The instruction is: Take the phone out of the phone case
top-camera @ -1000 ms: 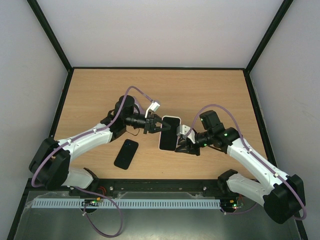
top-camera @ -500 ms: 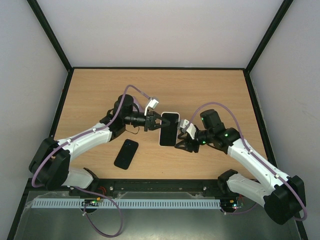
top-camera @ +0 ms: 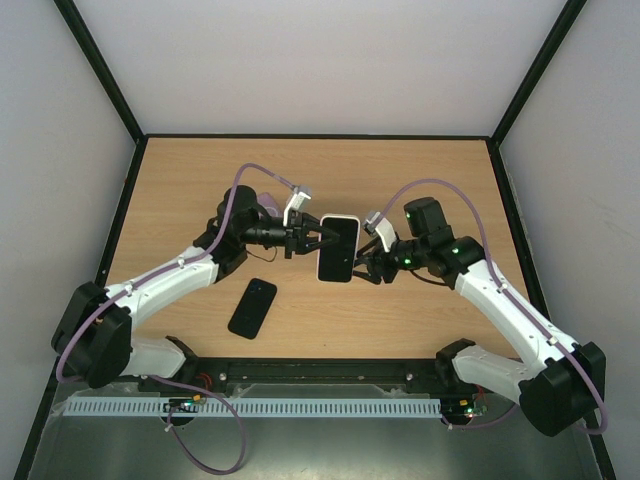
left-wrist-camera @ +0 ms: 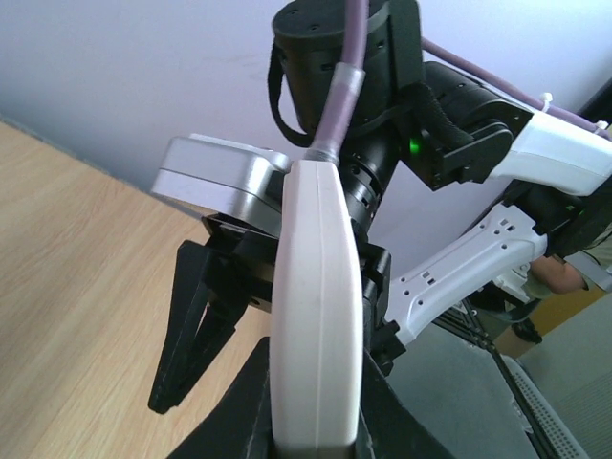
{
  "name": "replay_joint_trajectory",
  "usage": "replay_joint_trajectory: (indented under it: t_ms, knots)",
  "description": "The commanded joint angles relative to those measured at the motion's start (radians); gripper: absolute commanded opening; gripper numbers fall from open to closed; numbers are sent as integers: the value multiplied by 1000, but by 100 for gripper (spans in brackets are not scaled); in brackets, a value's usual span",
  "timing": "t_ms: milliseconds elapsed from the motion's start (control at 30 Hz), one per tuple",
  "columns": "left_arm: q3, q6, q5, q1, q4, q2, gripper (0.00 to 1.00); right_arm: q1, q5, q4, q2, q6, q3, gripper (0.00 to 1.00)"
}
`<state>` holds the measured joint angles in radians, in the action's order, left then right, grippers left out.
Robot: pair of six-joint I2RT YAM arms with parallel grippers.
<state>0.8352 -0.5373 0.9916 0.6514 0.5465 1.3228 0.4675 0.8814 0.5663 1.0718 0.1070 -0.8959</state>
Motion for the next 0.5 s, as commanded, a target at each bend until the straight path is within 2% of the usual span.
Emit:
replay_joint_trajectory:
  t_ms: [0,233,300,467]
  knots:
    - [0,-75,217,93,-63,-3,3,-13,97,-357,15,-173,-175,59]
    - [-19,-128,139,76,-33,6,3,-14,299,-439,17,-313,-231,62]
    - [-36,-162,100,60,-4,15,3,-15,339,-477,17,-354,-228,59]
    - [-82,-299,8,-1,109,57,3,-14,411,-530,7,-400,-212,43]
